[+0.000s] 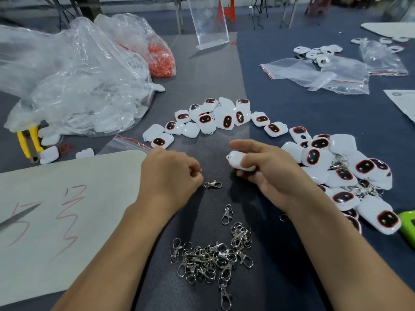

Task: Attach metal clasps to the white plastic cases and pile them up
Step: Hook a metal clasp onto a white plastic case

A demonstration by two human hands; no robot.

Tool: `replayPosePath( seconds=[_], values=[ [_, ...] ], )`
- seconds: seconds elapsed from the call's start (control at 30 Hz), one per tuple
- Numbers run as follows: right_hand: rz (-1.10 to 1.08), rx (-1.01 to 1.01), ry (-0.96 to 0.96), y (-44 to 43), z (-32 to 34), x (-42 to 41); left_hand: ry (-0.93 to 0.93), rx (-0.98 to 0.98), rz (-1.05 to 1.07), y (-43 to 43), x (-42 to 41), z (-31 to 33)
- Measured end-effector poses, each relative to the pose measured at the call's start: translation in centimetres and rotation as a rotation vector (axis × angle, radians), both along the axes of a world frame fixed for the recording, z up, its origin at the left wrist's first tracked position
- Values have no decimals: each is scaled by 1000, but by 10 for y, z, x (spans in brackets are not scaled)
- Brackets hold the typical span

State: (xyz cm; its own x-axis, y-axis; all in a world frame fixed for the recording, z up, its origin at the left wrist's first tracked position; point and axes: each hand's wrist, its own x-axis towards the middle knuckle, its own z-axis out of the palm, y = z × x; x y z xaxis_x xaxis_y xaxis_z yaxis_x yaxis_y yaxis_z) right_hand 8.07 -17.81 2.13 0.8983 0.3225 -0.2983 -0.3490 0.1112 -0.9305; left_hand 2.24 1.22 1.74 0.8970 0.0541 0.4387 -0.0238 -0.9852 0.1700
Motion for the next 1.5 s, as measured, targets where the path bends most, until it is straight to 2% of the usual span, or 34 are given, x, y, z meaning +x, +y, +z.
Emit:
replayPosePath(
  seconds=[0.13,0.3,0.43,0.57,0.93,1.3,1.43,1.5],
  values=[
    [-66,-176,-168,7,-7,-7,43,-6,-104,-5,4,-2],
    [-43,-418,-419,15,-13,-10,210,-237,-154,-1,8,-7],
    [-13,-544,-517,17,-15,-12,245,-390,-168,2,9,-9],
    [51,-606,-549,15,-11,-11,282,-451,-143,3,9,-11],
    [100,-615,-568,15,-11,-11,283,-458,-88,3,5,-10],
    [121,-581,-487,15,-12,-10,101,-126,-80,-5,1,-9],
    [80,-537,-463,18,-18,-16,81,-187,-77,-3,4,-5],
    [59,-502,-439,20,-18,-18,97,-301,-44,-3,2,-4]
  ],
)
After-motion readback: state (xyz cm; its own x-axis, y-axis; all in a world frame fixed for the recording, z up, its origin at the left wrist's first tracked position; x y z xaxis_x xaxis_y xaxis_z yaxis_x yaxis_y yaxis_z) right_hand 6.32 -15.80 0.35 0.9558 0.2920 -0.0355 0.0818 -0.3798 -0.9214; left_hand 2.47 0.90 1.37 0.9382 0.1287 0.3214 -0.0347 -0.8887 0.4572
